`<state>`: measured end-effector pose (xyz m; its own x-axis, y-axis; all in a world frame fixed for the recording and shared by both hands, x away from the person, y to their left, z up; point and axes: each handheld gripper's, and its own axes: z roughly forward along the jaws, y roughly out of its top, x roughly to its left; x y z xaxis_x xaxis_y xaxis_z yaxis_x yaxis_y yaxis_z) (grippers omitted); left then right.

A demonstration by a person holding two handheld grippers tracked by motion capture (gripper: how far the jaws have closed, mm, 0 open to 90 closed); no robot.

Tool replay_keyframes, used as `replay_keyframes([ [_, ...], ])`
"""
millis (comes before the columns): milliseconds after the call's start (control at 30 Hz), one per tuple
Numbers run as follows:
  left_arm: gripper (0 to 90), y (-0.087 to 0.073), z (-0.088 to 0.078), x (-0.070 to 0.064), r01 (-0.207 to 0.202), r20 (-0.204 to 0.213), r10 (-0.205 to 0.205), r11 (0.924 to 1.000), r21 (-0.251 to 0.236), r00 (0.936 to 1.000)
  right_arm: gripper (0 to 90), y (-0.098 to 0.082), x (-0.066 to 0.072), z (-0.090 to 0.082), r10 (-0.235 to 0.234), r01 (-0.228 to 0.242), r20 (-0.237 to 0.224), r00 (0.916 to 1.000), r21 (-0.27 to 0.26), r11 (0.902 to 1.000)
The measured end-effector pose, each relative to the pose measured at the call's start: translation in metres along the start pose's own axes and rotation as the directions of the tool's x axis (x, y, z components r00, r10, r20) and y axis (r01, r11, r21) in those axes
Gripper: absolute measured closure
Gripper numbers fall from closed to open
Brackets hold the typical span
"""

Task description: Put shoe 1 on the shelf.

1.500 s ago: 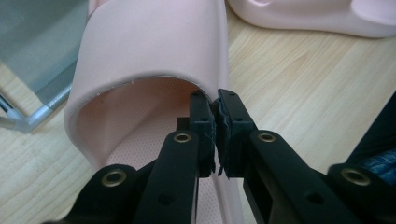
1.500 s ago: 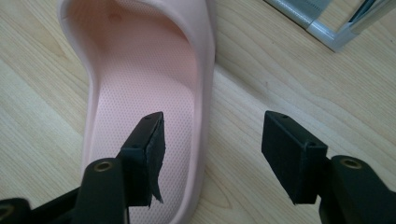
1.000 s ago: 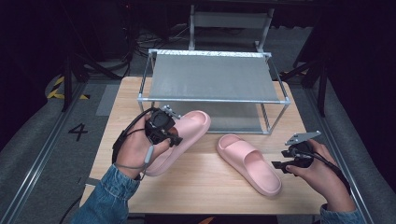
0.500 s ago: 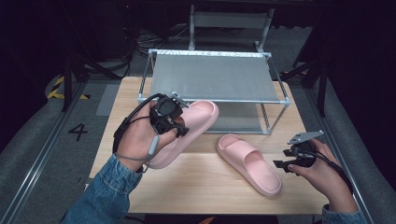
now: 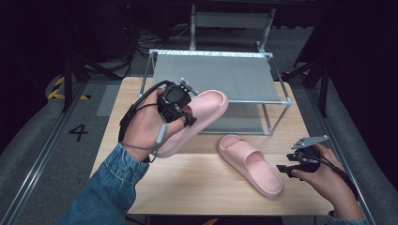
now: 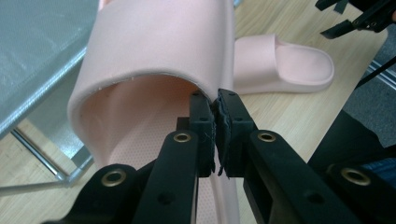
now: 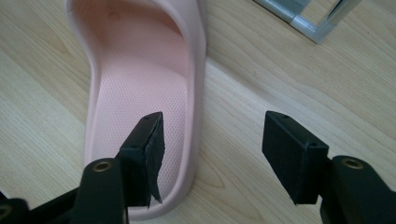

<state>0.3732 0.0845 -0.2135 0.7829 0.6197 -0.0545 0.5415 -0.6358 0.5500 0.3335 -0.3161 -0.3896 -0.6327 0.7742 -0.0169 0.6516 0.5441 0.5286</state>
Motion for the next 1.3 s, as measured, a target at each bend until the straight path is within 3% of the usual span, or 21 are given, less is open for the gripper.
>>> replay_keyframes([
  [167, 85.7, 0.016, -0.002, 0.004, -0.004, -0.032, 0.004, 0.9999, -0.011, 0.9995, 40.2, -0.005, 0.000, -0.003, 0.011, -0.011, 0.006, 0.9999, -0.001, 0.9999],
  [367, 85.6, 0.031, 0.000, 0.016, 0.021, -0.045, -0.022, 0.9995, -0.024, 0.9987, 40.1, -0.009, -0.001, -0.006, 0.017, -0.016, 0.010, 0.9998, -0.004, 0.9999],
  [700, 85.4, 0.058, 0.011, 0.044, 0.093, -0.080, -0.096, 0.9950, -0.037, 0.9922, 40.1, -0.012, 0.000, -0.007, 0.018, -0.018, 0.009, 0.9998, -0.006, 0.9998],
  [767, 85.4, 0.064, 0.015, 0.049, 0.108, -0.092, -0.111, 0.9936, -0.032, 0.9896, 40.0, -0.012, 0.000, -0.008, 0.016, -0.016, 0.009, 0.9998, -0.002, 0.9999],
  [900, 85.1, 0.075, 0.027, 0.056, 0.137, -0.137, -0.132, 0.9902, 0.028, 0.9818, 40.0, -0.013, 0.000, -0.007, 0.015, -0.015, 0.008, 0.9999, -0.003, 0.9999],
  [1100, 85.1, 0.085, 0.040, 0.065, 0.188, -0.156, -0.181, 0.9819, 0.027, 0.9709, 39.8, -0.013, 0.000, -0.006, 0.017, -0.017, 0.003, 0.9998, 0.003, 0.9998],
  [1200, 84.5, 0.088, 0.050, 0.065, 0.188, -0.211, -0.175, 0.9813, 0.042, 0.9617, 39.7, -0.014, 0.000, -0.006, 0.017, -0.017, 0.004, 0.9998, 0.002, 0.9999],
  [1233, 84.0, 0.088, 0.052, 0.065, 0.184, -0.217, -0.170, 0.9818, 0.046, 0.9612, 39.6, -0.013, 0.000, -0.006, 0.015, -0.015, 0.003, 0.9999, 0.003, 0.9999],
  [1300, 82.1, 0.087, 0.056, 0.066, 0.194, -0.191, -0.184, 0.9805, 0.034, 0.9642, 39.5, -0.013, 0.001, -0.006, 0.016, -0.016, 0.001, 0.9999, 0.001, 0.9999],
])
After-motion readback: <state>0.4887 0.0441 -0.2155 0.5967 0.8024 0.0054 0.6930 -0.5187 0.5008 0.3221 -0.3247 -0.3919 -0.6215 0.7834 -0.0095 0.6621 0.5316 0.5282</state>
